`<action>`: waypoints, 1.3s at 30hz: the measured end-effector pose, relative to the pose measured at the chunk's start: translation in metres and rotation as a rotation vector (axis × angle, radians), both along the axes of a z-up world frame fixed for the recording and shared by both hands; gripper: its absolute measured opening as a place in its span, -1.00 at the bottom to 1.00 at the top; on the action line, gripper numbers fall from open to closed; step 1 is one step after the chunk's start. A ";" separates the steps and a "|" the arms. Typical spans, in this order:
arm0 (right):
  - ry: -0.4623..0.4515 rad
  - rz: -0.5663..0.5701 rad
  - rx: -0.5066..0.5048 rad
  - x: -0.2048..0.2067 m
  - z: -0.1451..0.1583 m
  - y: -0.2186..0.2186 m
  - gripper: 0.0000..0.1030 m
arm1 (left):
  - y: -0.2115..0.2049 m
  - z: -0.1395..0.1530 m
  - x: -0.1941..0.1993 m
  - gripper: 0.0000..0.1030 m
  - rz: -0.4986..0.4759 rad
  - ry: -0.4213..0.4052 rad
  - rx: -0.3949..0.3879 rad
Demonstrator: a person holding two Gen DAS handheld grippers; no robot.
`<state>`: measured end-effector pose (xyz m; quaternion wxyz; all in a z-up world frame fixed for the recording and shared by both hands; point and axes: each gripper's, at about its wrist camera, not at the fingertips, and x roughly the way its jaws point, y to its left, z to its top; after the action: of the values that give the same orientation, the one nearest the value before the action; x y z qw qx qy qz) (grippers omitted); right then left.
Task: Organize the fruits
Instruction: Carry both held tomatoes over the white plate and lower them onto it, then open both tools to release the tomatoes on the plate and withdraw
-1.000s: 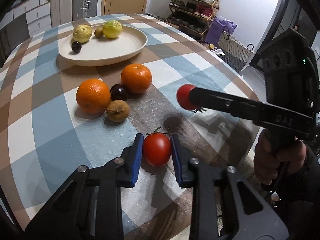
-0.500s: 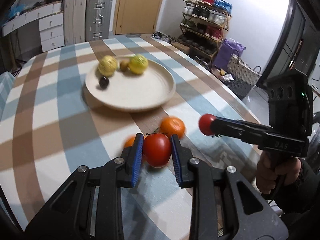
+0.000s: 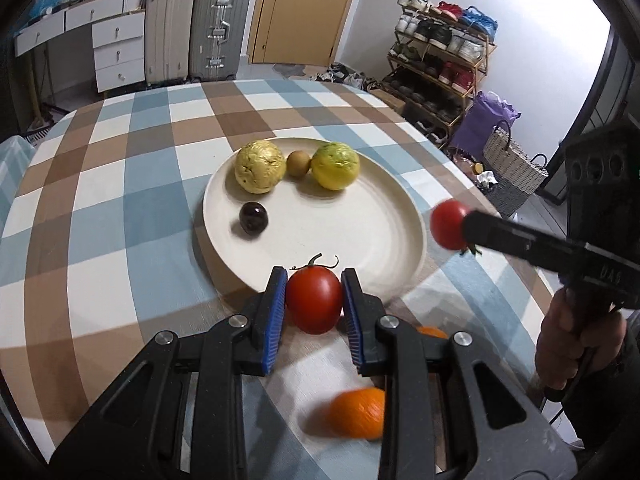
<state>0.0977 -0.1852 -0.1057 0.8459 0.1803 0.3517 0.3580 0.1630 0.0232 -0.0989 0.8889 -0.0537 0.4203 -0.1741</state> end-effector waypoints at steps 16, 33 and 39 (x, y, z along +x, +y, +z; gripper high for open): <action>0.128 0.036 -0.057 0.095 -0.018 0.054 -0.45 | 0.016 -0.025 0.046 -0.52 0.020 0.034 -0.010; 0.200 0.024 -0.120 0.127 -0.042 0.081 -0.43 | 0.015 -0.027 0.057 -0.40 0.018 0.027 -0.008; 0.168 0.015 -0.066 0.120 -0.029 0.073 0.02 | 0.021 -0.016 0.045 -0.19 0.039 0.006 -0.027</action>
<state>0.2174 -0.1118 -0.1351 0.8161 0.1791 0.4343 0.3365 0.2078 0.0438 -0.1149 0.8900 -0.0744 0.4196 -0.1622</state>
